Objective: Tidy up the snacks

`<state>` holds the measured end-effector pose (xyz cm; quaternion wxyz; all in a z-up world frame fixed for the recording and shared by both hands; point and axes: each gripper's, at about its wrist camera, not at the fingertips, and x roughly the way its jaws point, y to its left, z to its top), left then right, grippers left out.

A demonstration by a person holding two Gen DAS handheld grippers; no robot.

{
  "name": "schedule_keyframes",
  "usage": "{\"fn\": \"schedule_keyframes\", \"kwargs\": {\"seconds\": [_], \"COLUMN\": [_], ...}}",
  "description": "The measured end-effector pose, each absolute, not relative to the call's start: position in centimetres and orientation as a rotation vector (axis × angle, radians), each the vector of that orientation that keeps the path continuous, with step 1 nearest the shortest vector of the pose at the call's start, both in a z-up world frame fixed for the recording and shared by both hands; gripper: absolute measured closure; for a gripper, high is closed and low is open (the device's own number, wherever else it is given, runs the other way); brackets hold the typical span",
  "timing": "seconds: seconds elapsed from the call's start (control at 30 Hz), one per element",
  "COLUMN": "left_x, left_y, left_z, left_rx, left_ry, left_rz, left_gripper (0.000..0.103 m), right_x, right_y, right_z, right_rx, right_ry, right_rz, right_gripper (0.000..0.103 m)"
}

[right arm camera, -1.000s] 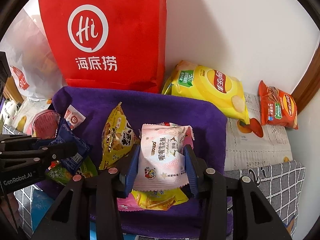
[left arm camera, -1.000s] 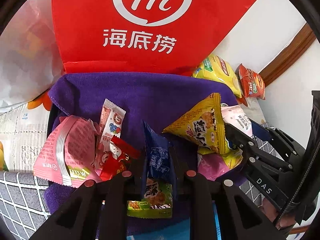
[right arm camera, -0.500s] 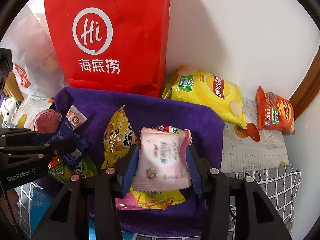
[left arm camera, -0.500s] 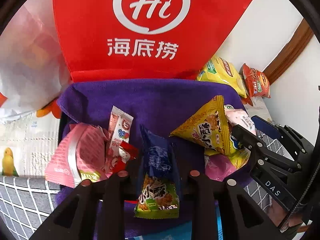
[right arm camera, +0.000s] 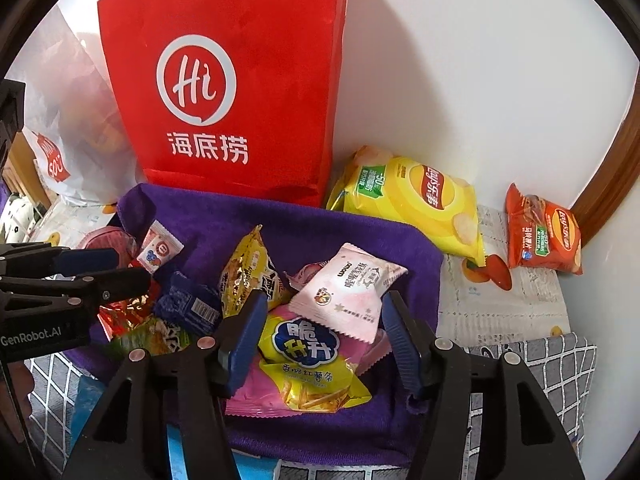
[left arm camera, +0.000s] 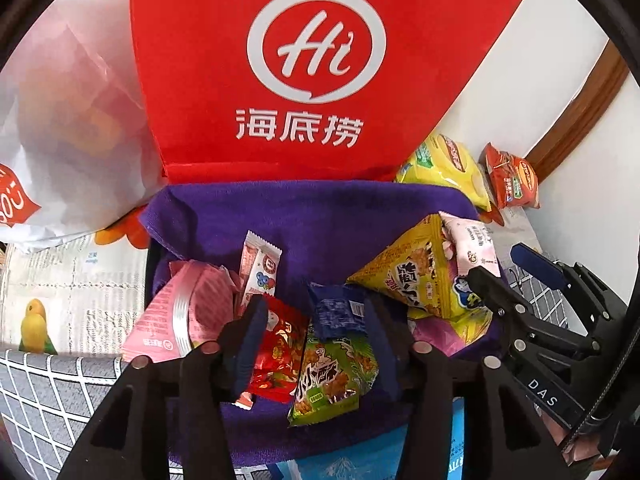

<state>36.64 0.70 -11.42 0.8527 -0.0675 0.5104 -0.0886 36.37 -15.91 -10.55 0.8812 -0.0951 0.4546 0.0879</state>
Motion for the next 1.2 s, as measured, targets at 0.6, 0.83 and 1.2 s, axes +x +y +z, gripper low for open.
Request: {"fn": "schedule_keyframes", "kwargs": {"seconds": [0.6,0.83,1.2], "left_x": [31.7,26.4,16.3], "left_y": [0.4,0.3,0.3], "left_z": [-6.3,-4.7,-1.8], "left_rx": [-0.105,-0.087,-0.08], "left_ry": [0.964,0.929,0.81], "left_rz": [-0.145,-0.146,-0.112], "left_gripper": [0.04,0.033,0.021], "right_x": [31.4,27.3,18.7], "right_y": [-15.2,-16.5,-18.3], "right_z": [-5.8,-4.4,-1.9], "right_rx": [-0.164,-0.105,-0.055], "right_ry": [0.899,0.898,0.858], "right_rz": [0.176,0.163,0.128], "right_gripper": [0.04,0.04,0.035]}}
